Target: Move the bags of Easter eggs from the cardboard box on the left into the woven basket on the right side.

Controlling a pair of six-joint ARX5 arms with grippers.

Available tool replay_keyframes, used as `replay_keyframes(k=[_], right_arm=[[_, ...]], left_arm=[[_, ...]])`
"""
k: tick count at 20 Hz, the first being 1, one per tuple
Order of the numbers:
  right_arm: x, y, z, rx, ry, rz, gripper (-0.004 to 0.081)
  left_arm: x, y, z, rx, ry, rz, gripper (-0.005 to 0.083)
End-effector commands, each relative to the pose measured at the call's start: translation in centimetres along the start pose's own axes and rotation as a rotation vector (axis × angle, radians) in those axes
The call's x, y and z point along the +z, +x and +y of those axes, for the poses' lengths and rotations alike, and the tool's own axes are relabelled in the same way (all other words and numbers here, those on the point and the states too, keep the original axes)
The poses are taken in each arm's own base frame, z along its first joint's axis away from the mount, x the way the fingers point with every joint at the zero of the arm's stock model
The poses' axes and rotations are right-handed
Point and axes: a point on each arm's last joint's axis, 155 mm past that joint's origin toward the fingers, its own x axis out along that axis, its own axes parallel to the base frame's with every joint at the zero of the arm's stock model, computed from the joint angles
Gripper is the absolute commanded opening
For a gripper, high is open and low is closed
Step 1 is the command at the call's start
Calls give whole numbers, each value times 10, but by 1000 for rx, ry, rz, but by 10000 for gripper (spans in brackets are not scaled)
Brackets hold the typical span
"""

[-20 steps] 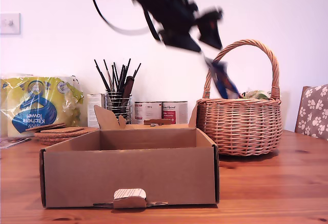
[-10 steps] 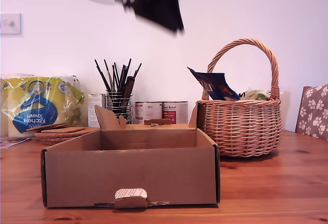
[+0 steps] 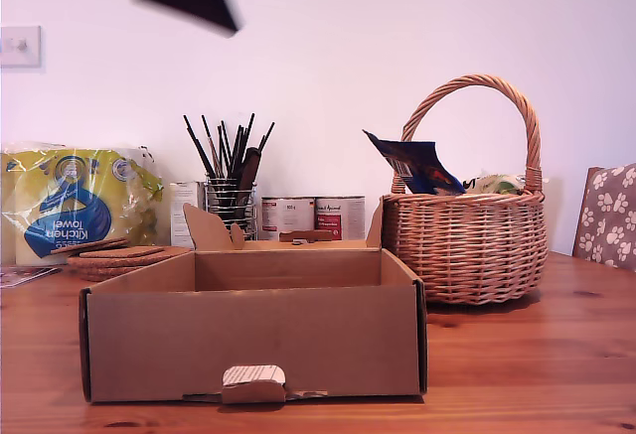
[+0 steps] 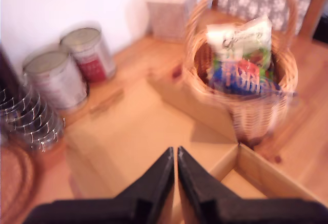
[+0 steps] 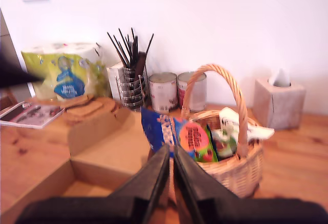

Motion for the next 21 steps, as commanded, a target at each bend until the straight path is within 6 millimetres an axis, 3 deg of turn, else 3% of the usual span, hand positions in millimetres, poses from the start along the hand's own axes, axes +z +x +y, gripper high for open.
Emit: replay_keyframes(k=[1,5,11,15,21], right_arm=[[10,0,1,4,-8,-46,-11],[6,1,1,3,-7,-31,-11],[-14,1,1,4,16,49,-11],[-41,-2,0,1,21,157,-11],[-77,-10,0,-3,27,306,-11]], left_arm=[[2,-24,-3,13,-15,-87,-24],[-27,-74,-7,52,-60,-168,-24],[-26,-135,-17,71,-78,-280,-24],[-30,-146,-19,72,-86,-280,-24],[-43,-136,-19,65,-97,-216,-24]])
